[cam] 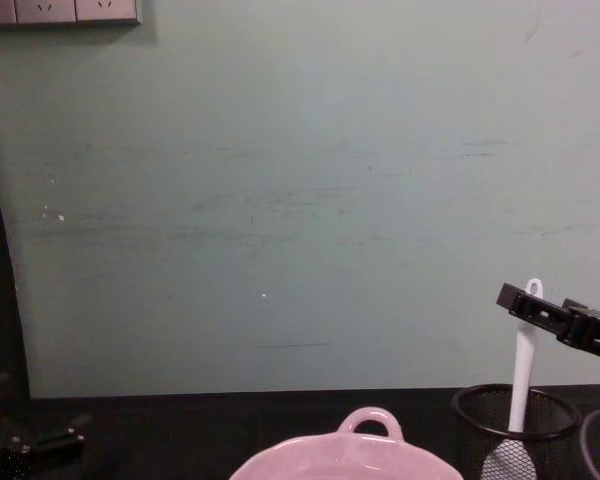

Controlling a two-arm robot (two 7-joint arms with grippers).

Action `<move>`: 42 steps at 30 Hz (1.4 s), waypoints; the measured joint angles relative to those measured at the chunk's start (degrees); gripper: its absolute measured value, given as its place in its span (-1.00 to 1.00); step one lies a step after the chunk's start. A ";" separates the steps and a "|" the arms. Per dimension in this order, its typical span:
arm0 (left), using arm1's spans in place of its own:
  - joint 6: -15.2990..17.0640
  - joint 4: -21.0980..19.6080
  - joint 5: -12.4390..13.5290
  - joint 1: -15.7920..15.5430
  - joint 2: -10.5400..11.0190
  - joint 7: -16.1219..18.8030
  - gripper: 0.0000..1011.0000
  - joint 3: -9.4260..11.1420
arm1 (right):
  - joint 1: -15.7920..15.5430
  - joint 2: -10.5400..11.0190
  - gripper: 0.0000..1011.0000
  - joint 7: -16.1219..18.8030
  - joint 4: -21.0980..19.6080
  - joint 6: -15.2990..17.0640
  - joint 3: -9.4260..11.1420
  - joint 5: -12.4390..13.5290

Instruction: Use the one hand to pick up the spoon and stir the clear water in the bowl.

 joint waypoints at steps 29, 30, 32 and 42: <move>0.00 0.00 0.00 0.00 0.00 0.00 1.00 0.00 | -10.27 7.43 0.98 -19.03 -10.31 -9.81 4.49 -27.65; 0.00 0.00 0.00 0.00 0.00 0.00 1.00 0.00 | -10.09 7.27 0.98 -19.33 -9.54 -9.96 4.65 -27.97; 0.00 0.00 0.00 0.00 0.00 0.00 1.00 0.00 | -9.32 6.68 0.98 -20.09 -7.27 -10.47 4.94 -28.91; 0.00 0.00 0.00 0.00 0.00 0.00 1.00 0.00 | -6.11 4.33 0.98 -21.83 0.93 -12.68 5.51 -32.24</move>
